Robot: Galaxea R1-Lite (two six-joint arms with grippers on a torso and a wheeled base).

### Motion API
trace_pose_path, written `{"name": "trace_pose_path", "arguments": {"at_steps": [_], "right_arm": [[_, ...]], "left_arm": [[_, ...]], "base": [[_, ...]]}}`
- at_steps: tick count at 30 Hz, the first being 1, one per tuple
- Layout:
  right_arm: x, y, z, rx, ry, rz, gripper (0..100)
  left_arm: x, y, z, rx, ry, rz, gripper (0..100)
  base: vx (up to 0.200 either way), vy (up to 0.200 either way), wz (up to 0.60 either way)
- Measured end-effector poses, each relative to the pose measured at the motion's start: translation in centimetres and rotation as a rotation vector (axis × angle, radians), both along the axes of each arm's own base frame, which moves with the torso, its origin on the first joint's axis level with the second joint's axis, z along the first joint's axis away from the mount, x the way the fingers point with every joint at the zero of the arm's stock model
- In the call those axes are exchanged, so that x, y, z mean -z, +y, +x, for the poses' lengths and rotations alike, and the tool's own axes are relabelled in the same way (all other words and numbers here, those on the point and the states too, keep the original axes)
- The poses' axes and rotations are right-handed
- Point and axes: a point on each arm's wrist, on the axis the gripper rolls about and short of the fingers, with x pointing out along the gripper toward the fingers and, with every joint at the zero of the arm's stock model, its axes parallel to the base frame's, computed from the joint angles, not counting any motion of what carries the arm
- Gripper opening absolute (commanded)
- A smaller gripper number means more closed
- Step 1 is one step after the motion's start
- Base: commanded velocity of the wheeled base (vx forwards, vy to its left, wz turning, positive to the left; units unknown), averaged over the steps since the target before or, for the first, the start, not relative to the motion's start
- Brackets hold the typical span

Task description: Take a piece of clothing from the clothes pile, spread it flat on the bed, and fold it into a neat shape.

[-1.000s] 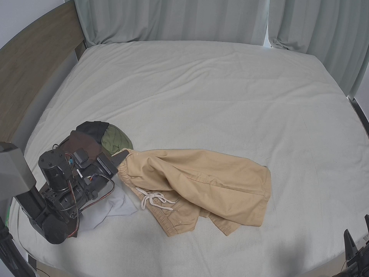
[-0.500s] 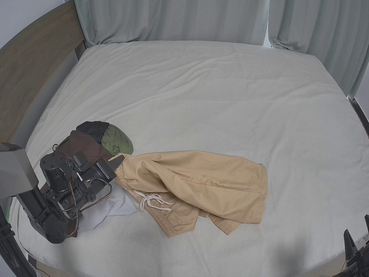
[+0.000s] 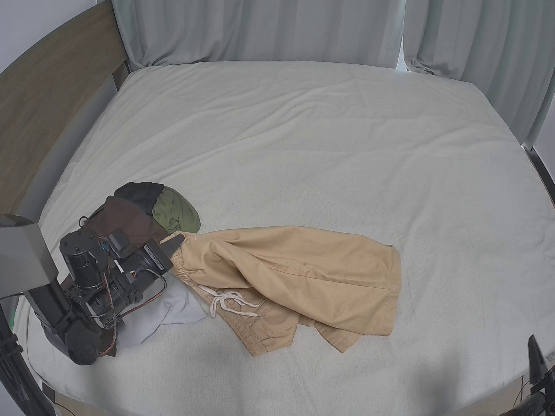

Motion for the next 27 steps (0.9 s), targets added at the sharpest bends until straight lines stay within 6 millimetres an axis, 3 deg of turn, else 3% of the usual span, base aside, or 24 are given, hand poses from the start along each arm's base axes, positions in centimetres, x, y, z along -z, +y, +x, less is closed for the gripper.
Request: {"name": "trace_pose_path", "arguments": {"at_steps": [6,11,20,27], "right_arm": [[-2.8,0.1,-0.2,-0.022,-0.049,0.014,100],[-4.8,0.1,0.7,-0.089,0.009,0.167,100],[-7.7,0.4,3.9,-0.194,0.165,0.284,100],[-9.3,0.9,6.7,-0.373,0.304,0.337,100]], "left_arm": [[-0.1,0.0,0.1,0.0,-0.009,0.0,0],[-0.2,0.0,0.2,0.002,-0.02,0.017,0],[0.2,0.0,0.2,0.027,-0.039,0.091,0],[0.6,0.0,0.0,0.067,-0.042,0.135,0]], "base": [[0.0,0.0,0.0],[0.0,0.0,0.0],[0.0,0.0,0.0],[0.0,0.0,0.0]]}}
